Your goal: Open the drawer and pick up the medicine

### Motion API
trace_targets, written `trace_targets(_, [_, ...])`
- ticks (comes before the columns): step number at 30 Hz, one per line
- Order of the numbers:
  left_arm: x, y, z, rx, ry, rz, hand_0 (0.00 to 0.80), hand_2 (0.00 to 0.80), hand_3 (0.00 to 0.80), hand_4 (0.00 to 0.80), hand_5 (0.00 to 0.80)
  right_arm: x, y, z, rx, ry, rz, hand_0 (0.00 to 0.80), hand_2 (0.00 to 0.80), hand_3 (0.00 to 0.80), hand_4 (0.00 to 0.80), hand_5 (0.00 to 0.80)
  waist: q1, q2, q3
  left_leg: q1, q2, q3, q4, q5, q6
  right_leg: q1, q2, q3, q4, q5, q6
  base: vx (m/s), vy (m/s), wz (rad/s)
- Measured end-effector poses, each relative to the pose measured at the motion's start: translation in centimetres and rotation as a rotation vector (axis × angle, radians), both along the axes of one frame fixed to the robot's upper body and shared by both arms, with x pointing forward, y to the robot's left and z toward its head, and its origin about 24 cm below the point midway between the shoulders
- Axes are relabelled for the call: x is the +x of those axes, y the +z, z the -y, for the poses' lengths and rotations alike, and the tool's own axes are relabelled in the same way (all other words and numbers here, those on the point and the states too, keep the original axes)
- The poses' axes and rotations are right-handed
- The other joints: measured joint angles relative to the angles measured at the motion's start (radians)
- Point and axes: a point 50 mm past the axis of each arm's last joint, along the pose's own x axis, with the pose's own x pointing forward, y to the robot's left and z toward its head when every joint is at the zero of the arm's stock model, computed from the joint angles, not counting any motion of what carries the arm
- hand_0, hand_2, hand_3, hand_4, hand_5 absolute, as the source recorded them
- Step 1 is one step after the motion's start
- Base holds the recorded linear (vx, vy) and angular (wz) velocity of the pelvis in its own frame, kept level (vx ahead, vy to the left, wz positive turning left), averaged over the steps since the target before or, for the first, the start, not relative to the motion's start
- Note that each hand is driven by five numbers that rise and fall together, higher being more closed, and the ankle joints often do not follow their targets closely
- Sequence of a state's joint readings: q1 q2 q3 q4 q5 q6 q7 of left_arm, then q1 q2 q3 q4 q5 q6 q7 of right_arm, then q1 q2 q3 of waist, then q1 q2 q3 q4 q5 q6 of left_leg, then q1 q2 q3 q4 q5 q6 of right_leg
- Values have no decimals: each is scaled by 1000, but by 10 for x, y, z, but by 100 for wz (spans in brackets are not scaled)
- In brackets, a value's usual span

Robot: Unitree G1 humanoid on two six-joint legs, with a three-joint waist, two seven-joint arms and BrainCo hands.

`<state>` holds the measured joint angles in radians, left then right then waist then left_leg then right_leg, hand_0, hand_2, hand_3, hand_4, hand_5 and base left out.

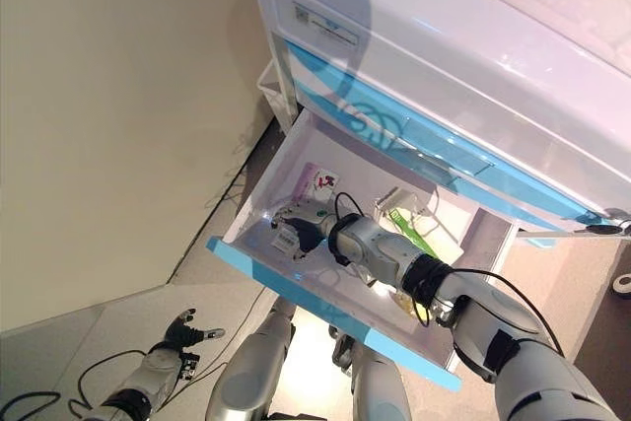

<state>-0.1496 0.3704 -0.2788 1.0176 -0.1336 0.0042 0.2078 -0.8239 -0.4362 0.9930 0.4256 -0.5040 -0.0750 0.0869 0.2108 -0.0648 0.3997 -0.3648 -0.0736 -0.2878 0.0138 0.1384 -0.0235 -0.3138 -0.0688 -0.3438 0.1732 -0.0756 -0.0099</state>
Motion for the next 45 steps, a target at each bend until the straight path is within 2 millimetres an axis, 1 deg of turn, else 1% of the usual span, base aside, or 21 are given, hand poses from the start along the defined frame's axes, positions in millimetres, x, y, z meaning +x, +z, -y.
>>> trace_targets(12, [0, 0, 0, -3, 7, 3, 0, 0, 0, 0, 0, -1, 1, 0, -3, 5, -2, 800, 800, 800, 800, 800, 0, 0, 0, 0, 1, 5, -5, 0, 1, -3, 1, 5, -3, 0, 0, 0, 1, -1])
trace_targets(20, [-1, 0, -1, -2, 12, -1, 0, 0, 0, 0, 0, 0, 2, 3, -7, 1, 5, 800, 800, 800, 800, 800, 1, 0, 0, 1, 2, 4, -5, 1, 1, -1, 2, 5, -3, 0, 0, 0, 0, 0])
trace_targets(24, [-1, 0, -1, -2, 15, -2, 0, 0, 0, 0, 0, 3, 7, 13, -15, -14, 23, 800, 800, 800, 800, 800, 1, 0, 0, 2, 2, 4, -5, 1, 1, -1, 2, 5, -4, 1, 1, 0, 0, 0])
trace_targets(25, [-1, 0, -2, -2, 20, -2, 0, 0, 0, 0, 0, 5, 14, 21, -9, -30, 41, 800, 800, 800, 800, 800, 0, -1, 2, 2, 2, 5, -5, 1, 1, 0, 2, 5, -4, 1, 1, 0, 0, 0])
trace_targets(28, [-1, 0, -4, -4, 34, 0, 0, 0, 0, 0, 0, 9, 29, 35, 26, -66, 80, 800, 800, 800, 800, 800, -3, -3, 2, 5, 4, 8, -5, 1, 1, 3, 4, 7, -9, 5, 0, -3, 6, -2])
trace_targets(30, [-1, 1, -6, 3, 42, 1, 0, 0, 0, 0, 0, 7, 50, 45, 100, -74, 122, 800, 800, 800, 800, 800, -2, -10, 7, 6, 7, 15, -5, 1, 2, 7, 10, 14, -22, 14, -2, -12, 25, -10])
trace_targets(31, [-2, 1, -8, 6, 50, -3, 0, 0, 0, 0, 0, 7, 64, 51, 146, -83, 161, 800, 800, 800, 800, 800, -6, -18, 11, 11, 10, 19, -5, 1, 2, 13, 14, 19, -28, 18, -3, -5, 25, -12])
trace_targets(32, [-2, 1, -9, 6, 54, -5, 0, 0, 0, 0, 0, 8, 69, 53, 160, -90, 173, 800, 800, 800, 800, 800, -6, -21, 13, 15, 11, 24, -6, 1, 2, 17, 15, 22, -33, 21, -3, -7, 25, -21])
trace_targets(33, [-2, 1, -9, 4, 61, -2, 0, 0, 0, 0, 0, 7, 79, 59, 180, -93, 202, 800, 800, 800, 800, 800, -5, -30, 18, 28, 15, 39, -7, 0, 1, 27, 18, 34, -38, 25, -5, -9, 24, -18])
trace_targets(35, [-2, 1, -10, 5, 62, -1, 0, 0, 0, 0, 0, 4, 90, 66, 200, -95, 231, 800, 800, 800, 800, 800, -9, -33, 18, 43, 17, 45, -12, 0, 0, 37, 19, 39, -39, 27, -3, -4, 35, -14])
trace_targets(37, [-3, 2, -12, 6, 77, 2, 0, 0, 0, 0, 0, 0, 99, 69, 223, -89, 251, 800, 800, 800, 800, 800, -26, -37, 18, 46, 19, 55, -12, 0, 0, 37, 20, 51, -38, 31, -2, -2, 17, -14])
trace_targets(39, [-4, 1, -13, 9, 79, -6, 0, 0, 0, 0, 0, -2, 103, 69, 245, -79, 263, 800, 800, 800, 800, 800, -33, -39, 18, 50, 20, 64, -12, 0, 1, 37, 21, 60, -39, 35, -2, -3, 21, -17])
trace_targets(40, [-4, 1, -14, 8, 85, -4, 0, 0, 0, 0, 0, -6, 103, 74, 272, -88, 253, 800, 800, 800, 800, 800, -30, -39, 19, 54, 20, 73, -13, 0, 1, 38, 21, 69, -38, 35, -1, 0, 26, -17])
trace_targets(42, [-4, 2, -16, 8, 96, 1, 0, 0, 0, 0, 0, -8, 102, 79, 303, -105, 239, 800, 800, 800, 800, 800, -38, -40, 18, 58, 21, 76, -13, 0, 1, 41, 22, 72, -38, 36, 0, 3, 16, -9])
trace_targets(45, [-7, 2, -21, 2, 129, -7, 0, 0, 0, 0, 0, -19, 103, 89, 420, -122, 161, 800, 800, 800, 800, 800, -54, -41, 18, 77, 24, 95, -17, 0, 1, 50, 24, 90, -39, 42, -1, 17, 17, -14])
